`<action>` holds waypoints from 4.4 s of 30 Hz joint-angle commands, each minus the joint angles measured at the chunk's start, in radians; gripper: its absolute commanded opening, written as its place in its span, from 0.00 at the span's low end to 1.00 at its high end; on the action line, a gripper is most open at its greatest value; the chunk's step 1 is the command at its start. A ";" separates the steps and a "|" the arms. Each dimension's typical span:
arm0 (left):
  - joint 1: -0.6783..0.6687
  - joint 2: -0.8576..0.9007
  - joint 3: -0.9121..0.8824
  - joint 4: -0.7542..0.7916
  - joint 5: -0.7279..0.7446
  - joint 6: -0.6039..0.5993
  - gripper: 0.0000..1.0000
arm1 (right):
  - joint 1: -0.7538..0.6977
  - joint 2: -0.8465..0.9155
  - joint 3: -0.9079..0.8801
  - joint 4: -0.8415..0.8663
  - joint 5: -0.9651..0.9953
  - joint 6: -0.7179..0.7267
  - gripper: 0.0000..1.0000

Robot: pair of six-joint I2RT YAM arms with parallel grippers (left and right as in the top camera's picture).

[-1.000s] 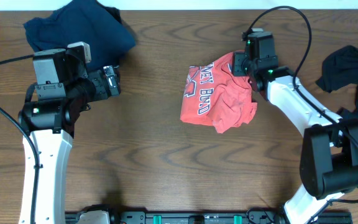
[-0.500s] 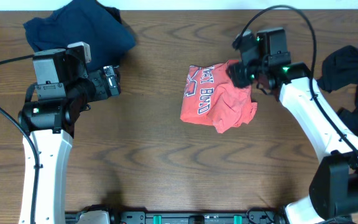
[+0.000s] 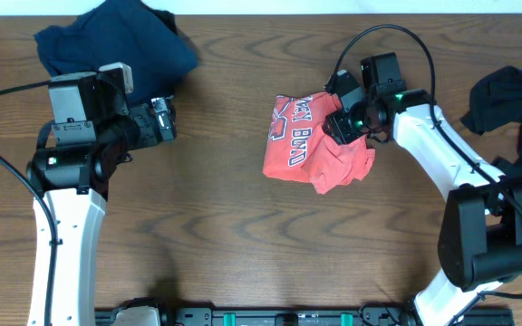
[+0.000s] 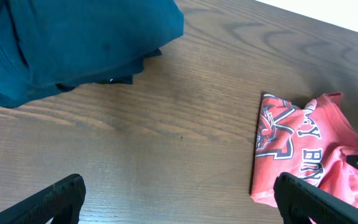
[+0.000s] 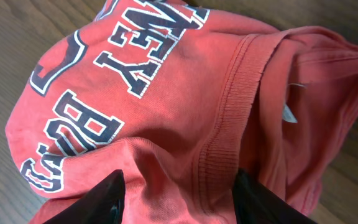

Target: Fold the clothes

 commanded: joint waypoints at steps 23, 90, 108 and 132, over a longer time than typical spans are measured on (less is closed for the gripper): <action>0.005 0.008 0.016 -0.003 -0.013 0.010 0.98 | -0.086 -0.114 0.093 -0.286 -0.037 0.099 0.01; -0.754 0.637 0.016 0.529 0.029 0.196 0.98 | -0.385 -0.232 0.244 -0.413 -0.011 0.358 0.76; -0.741 0.785 0.016 0.482 -0.607 0.343 0.98 | -0.385 -0.232 0.244 -0.443 0.034 0.358 0.76; -0.433 0.608 0.040 0.418 -0.655 0.349 0.98 | -0.385 -0.232 0.243 -0.446 0.034 0.340 0.77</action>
